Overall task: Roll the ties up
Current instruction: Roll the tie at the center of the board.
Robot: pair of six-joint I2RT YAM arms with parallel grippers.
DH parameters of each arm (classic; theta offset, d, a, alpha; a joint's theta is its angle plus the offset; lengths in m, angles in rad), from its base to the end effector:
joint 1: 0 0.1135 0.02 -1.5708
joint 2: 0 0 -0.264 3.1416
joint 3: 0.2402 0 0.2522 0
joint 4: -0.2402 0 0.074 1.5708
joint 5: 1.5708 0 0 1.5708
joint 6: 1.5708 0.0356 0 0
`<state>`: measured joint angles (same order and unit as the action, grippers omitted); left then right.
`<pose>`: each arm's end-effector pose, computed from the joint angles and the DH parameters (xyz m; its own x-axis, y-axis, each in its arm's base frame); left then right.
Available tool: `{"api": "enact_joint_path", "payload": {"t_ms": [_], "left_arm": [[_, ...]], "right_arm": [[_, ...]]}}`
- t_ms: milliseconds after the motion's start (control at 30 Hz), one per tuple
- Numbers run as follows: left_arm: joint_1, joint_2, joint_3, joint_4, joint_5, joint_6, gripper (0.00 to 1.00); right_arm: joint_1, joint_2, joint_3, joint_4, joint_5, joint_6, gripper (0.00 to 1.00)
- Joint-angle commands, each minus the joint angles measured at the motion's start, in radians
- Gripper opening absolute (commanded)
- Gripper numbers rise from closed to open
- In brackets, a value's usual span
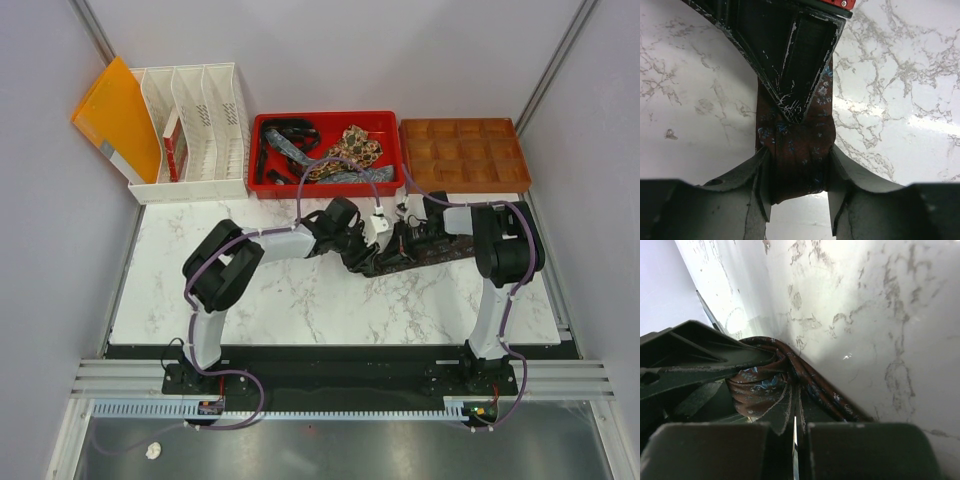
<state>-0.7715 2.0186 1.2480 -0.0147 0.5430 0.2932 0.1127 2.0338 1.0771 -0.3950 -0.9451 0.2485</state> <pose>0.2924 -0.3100 0.1500 -0.2370 0.5757 -0.7826 0.9687 0.2012 -0.1454 0.3433 0.0679 0.0915 -0.9994 0.0319 -0.0161 0.0050 0.5719 0.8203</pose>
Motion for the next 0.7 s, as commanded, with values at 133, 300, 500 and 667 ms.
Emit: {"api": "enact_joint_path", "payload": {"t_ms": [133,300,500,667], "left_arm": [[-0.008,0.073,0.262,-0.529,-0.184,0.187,0.26],[-0.012,0.138,0.330,-0.705,-0.229,0.297,0.19],[-0.025,0.178,0.364,-0.732,-0.230,0.307,0.20],[-0.034,0.203,0.384,-0.735,-0.241,0.310,0.21]], "right_arm": [[0.067,0.011,-0.059,0.117,0.137,0.083,0.04],[0.036,-0.018,-0.017,0.108,0.073,0.121,0.24],[-0.018,-0.087,-0.008,0.079,0.008,0.143,0.49],[-0.019,-0.129,-0.026,0.087,-0.026,0.176,0.56]]}}
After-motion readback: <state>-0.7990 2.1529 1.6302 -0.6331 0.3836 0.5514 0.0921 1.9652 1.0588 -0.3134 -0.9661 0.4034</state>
